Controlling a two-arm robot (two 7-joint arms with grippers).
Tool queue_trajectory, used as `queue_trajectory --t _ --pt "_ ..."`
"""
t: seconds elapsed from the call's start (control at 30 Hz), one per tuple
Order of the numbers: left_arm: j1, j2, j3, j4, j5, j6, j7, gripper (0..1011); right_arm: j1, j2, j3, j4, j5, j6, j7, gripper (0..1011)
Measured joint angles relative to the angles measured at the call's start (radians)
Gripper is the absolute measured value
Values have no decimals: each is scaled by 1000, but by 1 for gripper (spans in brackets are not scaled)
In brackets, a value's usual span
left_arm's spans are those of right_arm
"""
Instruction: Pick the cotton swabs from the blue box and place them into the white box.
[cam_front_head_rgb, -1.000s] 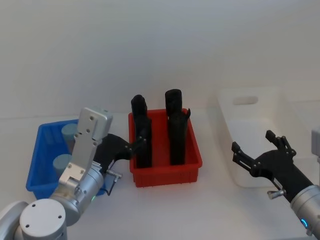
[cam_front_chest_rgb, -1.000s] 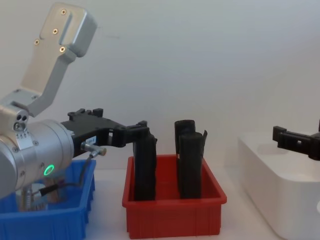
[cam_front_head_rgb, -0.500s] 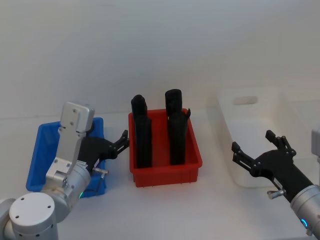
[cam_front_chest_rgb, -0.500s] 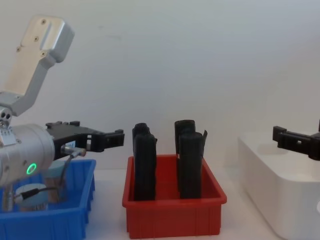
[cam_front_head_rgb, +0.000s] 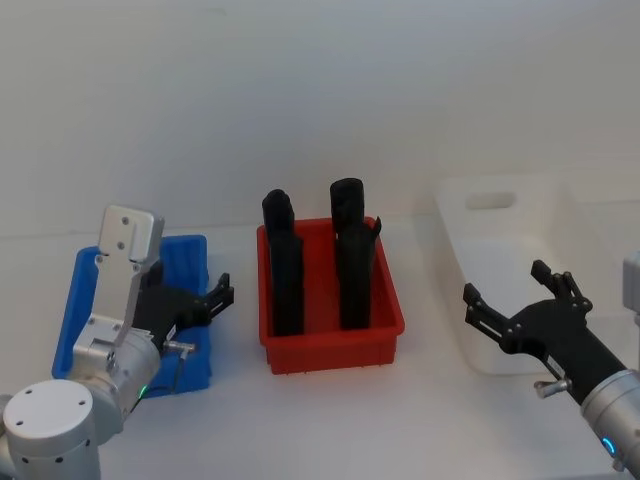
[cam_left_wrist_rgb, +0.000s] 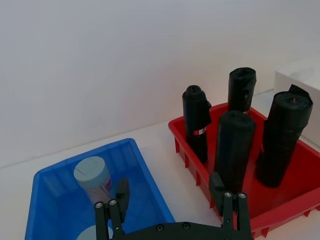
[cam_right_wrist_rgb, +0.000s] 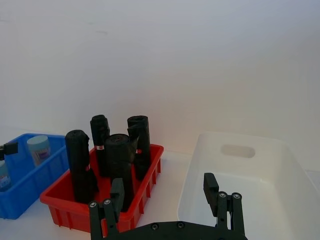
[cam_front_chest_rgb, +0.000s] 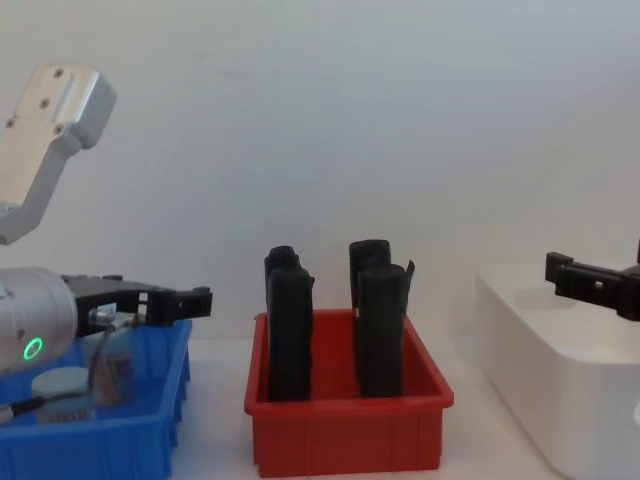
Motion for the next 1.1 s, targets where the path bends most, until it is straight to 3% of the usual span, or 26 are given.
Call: queue_trajectory --t 0.4,1.1 --pt "-18 1 -26 58 -19 38 20 1004 0 0 0 0 0 0 0 1002" --pt "-80 -5 -72 209 -31 40 3 1004 0 0 0 0 0 0 0 1002"
